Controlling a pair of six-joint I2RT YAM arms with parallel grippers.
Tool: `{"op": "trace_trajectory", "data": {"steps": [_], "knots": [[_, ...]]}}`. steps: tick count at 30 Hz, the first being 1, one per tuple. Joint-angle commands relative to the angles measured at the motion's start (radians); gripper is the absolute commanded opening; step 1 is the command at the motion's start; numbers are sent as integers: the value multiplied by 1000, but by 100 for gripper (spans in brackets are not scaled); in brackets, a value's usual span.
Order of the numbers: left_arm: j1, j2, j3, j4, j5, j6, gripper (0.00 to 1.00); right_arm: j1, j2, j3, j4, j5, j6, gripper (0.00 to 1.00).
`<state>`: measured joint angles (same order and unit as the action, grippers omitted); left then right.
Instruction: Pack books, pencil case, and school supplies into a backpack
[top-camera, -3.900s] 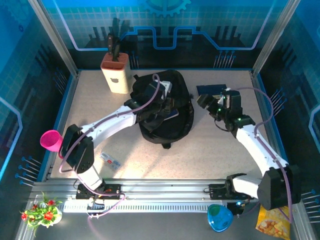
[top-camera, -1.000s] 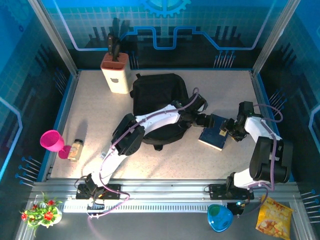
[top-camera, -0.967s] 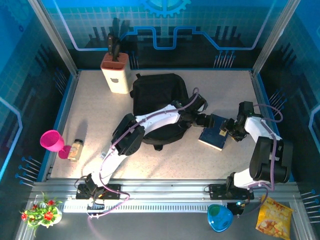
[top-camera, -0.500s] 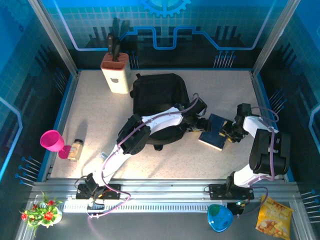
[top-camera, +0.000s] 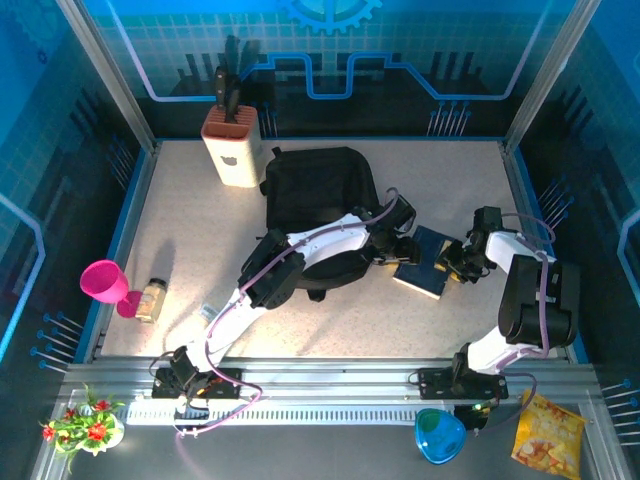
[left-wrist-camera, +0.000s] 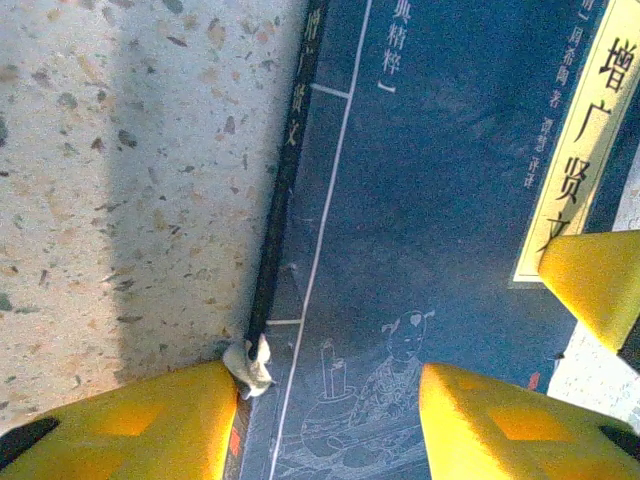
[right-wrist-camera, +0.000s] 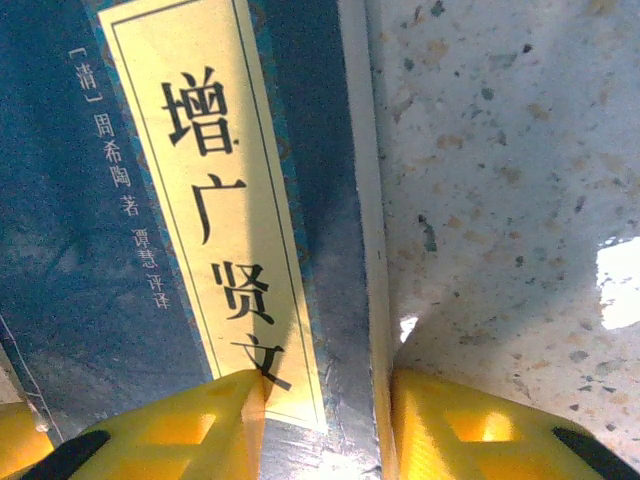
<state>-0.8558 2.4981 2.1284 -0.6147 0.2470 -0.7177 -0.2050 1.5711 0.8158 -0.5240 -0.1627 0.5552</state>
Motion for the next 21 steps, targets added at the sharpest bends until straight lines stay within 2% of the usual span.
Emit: {"op": "trace_trajectory", "data": {"steps": [1, 8, 15, 21], "knots": [[-2, 49, 24, -64, 17, -31, 54, -13, 28, -15, 10, -60, -12, 38], [34, 5, 55, 31, 291, -76, 53, -27, 43, -23, 51, -140, 15, 37], [49, -116, -40, 128, 354, -91, 48, -47, 47, -29, 92, -222, 41, 35], [52, -123, -131, 180, 341, -138, 36, -47, 48, -35, 116, -265, 50, 30]]}}
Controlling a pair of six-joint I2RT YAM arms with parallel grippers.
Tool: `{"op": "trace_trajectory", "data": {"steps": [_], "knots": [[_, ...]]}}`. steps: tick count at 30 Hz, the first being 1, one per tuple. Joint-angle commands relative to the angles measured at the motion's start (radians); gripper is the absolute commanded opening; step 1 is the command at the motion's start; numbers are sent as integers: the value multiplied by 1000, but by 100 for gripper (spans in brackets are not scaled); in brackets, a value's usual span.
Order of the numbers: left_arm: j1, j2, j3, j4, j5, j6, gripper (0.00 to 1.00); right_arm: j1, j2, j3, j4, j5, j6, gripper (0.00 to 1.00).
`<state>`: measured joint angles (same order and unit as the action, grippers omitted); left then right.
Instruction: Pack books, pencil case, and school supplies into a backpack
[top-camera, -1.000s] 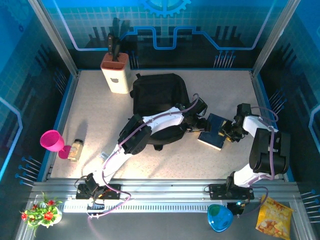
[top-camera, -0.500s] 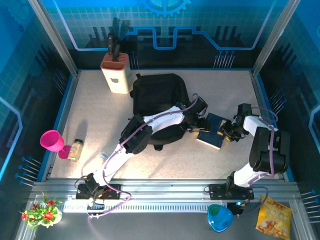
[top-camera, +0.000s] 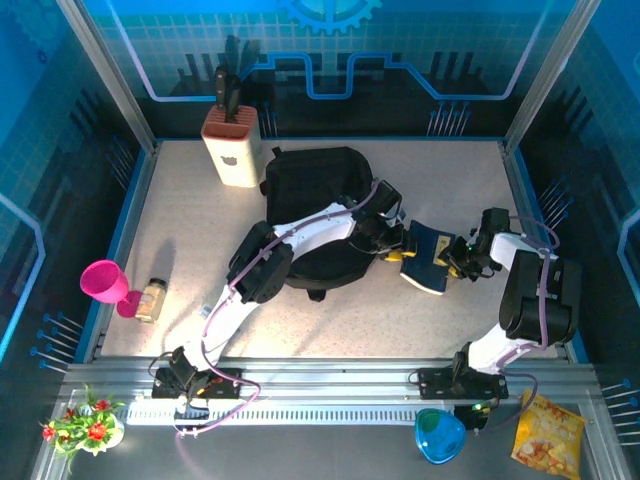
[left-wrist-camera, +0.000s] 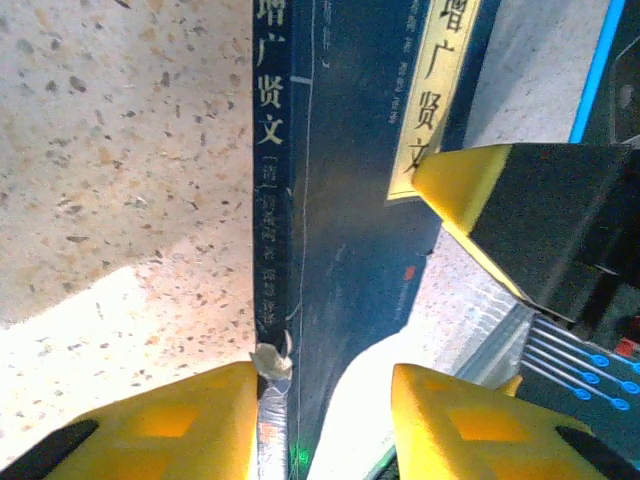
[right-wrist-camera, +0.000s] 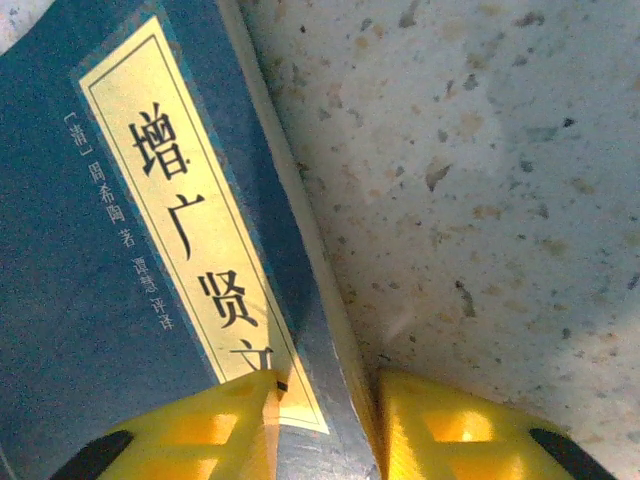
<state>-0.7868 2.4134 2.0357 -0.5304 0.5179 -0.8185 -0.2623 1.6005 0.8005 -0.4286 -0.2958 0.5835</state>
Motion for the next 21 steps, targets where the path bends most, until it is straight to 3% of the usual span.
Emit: {"op": "trace_trajectory", "data": {"steps": [1, 7, 15, 21], "knots": [[-16, -41, -60, 111, 64, -50, 36, 11, 18, -21, 22, -133, 22, 30], [-12, -69, -156, 263, 79, -140, 30, 11, 18, -32, 38, -144, 25, 28], [-12, -84, -168, 273, 68, -133, 26, 11, 17, -40, 53, -158, 32, 27], [-12, -142, -198, 237, 0, -81, 24, 35, 22, -36, 60, -185, 22, 26]]}}
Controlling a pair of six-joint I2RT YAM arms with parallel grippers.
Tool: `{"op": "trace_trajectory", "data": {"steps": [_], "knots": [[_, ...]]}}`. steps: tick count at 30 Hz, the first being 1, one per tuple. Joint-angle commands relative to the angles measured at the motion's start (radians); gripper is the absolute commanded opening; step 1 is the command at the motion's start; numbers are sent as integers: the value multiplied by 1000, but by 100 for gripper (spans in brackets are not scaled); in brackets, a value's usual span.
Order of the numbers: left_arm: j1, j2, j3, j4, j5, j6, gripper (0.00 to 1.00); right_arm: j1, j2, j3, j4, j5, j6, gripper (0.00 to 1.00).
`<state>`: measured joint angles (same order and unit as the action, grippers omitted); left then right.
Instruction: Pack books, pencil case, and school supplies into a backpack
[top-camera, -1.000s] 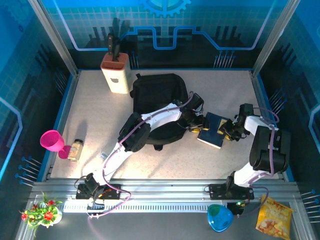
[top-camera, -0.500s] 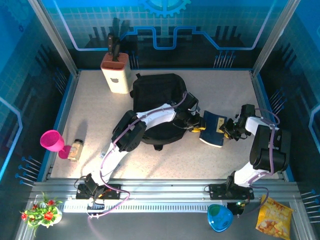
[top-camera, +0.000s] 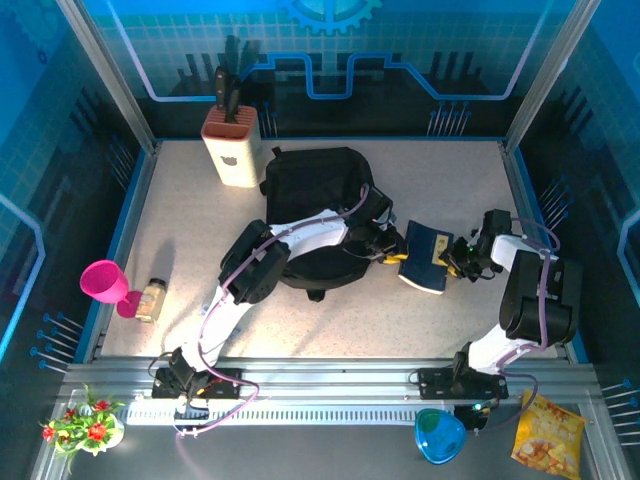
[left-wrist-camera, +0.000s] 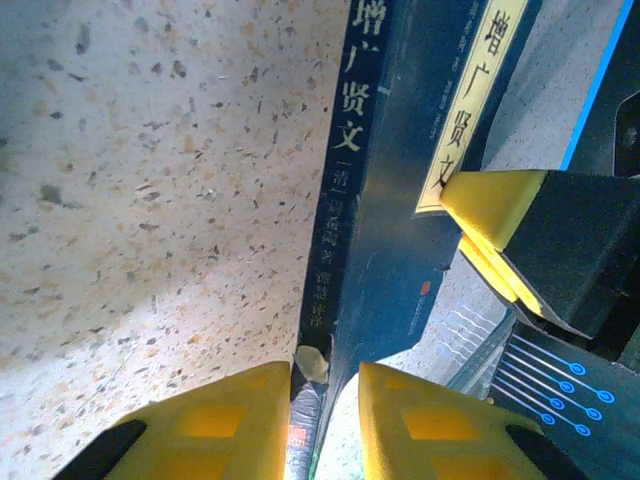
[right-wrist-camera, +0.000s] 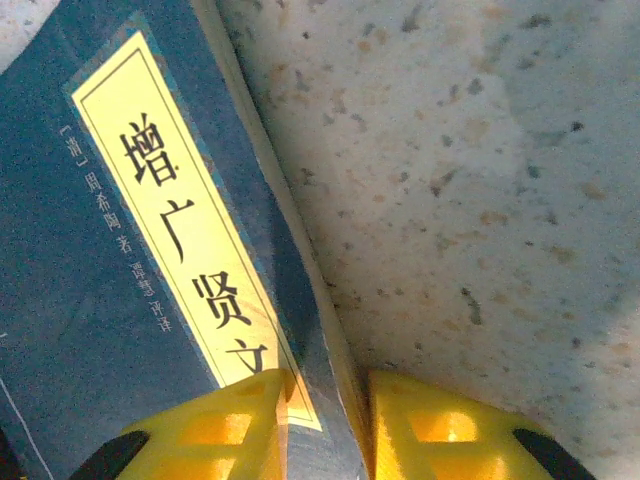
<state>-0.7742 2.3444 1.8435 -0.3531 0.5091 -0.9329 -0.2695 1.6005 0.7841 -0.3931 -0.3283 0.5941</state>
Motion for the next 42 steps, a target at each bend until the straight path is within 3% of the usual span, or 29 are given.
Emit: {"op": "trace_trajectory", "data": {"steps": [1, 10, 23, 28, 37, 42], "knots": [[-25, -82, -7, 50, 7, 47, 24, 50, 24, -16, 27, -156, 13, 26], [-32, -156, -32, -49, -34, 133, 25, 138, 34, 11, 51, -173, 57, 26], [0, -311, -231, -113, -229, 163, 25, 304, 92, 69, 99, -177, 131, 27], [25, -343, -283, -145, -309, 169, 32, 325, 114, 80, 89, -148, 134, 27], [32, -302, -279, -106, -232, 151, 33, 325, 118, 73, 94, -151, 133, 27], [33, -287, -241, -106, -197, 169, 28, 324, 112, 73, 105, -169, 133, 27]]}}
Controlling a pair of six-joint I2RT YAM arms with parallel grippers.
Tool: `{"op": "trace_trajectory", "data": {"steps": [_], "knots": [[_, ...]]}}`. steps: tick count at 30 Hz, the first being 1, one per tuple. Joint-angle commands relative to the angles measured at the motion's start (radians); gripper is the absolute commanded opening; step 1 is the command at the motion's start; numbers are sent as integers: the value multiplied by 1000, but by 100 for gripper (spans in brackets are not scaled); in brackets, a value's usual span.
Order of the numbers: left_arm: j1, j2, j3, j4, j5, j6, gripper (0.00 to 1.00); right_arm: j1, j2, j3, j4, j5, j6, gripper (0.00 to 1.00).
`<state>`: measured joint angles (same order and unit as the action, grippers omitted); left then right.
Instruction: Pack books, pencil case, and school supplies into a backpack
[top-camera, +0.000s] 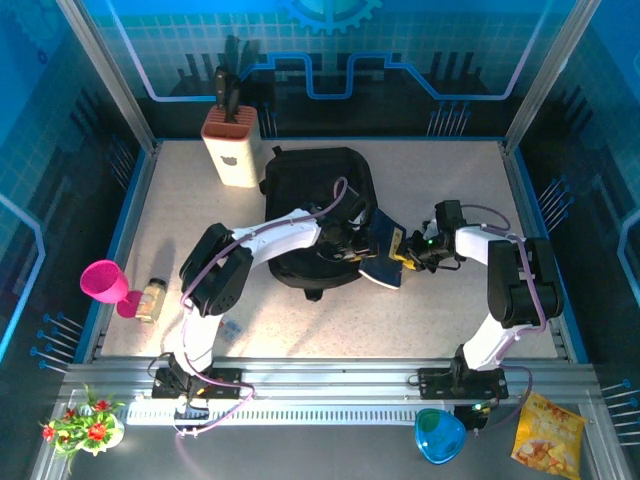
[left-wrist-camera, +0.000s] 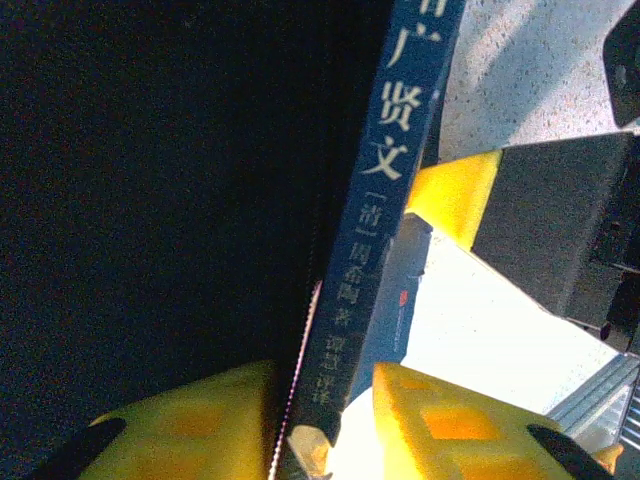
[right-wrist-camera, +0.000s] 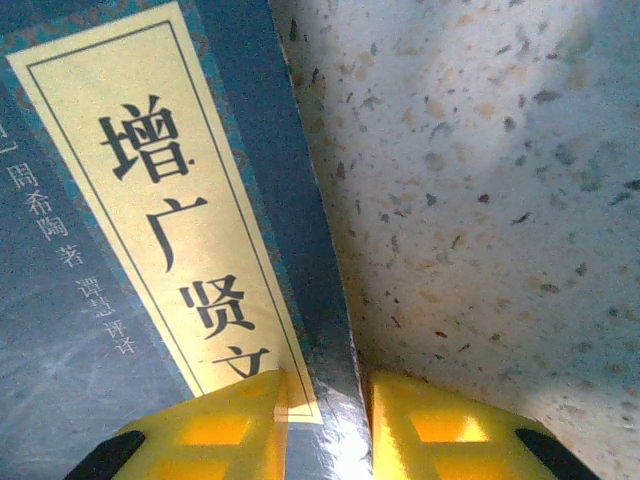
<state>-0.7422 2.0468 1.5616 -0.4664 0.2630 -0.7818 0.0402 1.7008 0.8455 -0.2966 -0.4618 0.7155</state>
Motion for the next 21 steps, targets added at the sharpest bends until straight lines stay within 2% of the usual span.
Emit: {"op": "trace_trajectory", "data": {"steps": [1, 3, 7, 9, 14, 21], "knots": [[1, 9, 48, 5, 50, 23, 27, 12, 9, 10, 8, -38, 10, 27], [3, 0, 59, -6, 42, 38, 24, 0, -2, 9, 6, -38, 10, 28], [16, -45, 53, 0, 41, 73, 12, -60, -54, -4, 5, -44, -6, 31], [27, -74, 40, 10, 42, 82, 10, -101, -89, -18, 12, -54, -10, 33], [72, -155, 5, 49, 75, 59, 5, -192, -222, -90, 85, -104, 22, 52], [148, -275, -68, 229, 117, -41, 4, -206, -375, -174, 254, -221, 193, 72]]}}
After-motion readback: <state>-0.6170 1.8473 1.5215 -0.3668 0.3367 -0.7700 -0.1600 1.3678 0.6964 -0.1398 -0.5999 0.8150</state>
